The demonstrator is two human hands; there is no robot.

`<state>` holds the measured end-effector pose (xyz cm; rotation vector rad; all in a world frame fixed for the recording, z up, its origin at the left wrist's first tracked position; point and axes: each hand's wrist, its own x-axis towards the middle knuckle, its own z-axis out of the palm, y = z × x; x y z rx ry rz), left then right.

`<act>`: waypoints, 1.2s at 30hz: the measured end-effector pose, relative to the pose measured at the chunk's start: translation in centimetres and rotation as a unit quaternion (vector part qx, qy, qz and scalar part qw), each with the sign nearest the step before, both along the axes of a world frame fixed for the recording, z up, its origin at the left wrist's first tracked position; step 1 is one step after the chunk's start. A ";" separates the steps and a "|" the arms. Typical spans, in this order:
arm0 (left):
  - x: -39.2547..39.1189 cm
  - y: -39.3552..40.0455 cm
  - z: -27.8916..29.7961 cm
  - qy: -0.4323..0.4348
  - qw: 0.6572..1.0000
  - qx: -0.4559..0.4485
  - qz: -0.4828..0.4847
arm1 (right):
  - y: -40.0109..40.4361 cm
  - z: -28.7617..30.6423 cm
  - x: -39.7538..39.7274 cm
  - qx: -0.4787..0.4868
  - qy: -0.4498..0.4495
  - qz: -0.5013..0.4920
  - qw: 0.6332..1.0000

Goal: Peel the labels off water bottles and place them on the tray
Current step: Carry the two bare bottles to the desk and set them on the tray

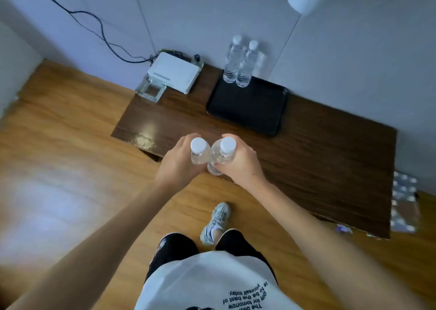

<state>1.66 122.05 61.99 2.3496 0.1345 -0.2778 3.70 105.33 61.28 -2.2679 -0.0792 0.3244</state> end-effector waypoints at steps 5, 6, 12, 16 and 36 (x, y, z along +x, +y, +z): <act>5.3 -3.3 -1.8 -0.003 0.997 0.011 -0.070 | -3.2 -2.0 2.9 0.001 -0.002 -0.083 0.997; 6.3 -3.6 -2.4 0.002 0.997 0.009 -0.079 | -3.4 -2.6 3.4 0.000 -0.002 -0.098 0.995; 12.2 -3.4 -7.1 0.016 0.994 -0.006 -0.106 | -2.4 -7.4 7.7 0.000 -0.018 -0.146 0.989; 15.4 -3.1 -10.5 0.027 0.989 0.003 -0.143 | -1.8 -11.1 9.8 0.004 -0.008 -0.179 0.984; 15.8 -0.7 -20.3 0.116 0.979 -0.115 -0.118 | -1.3 -21.4 9.0 0.102 0.084 -0.258 0.957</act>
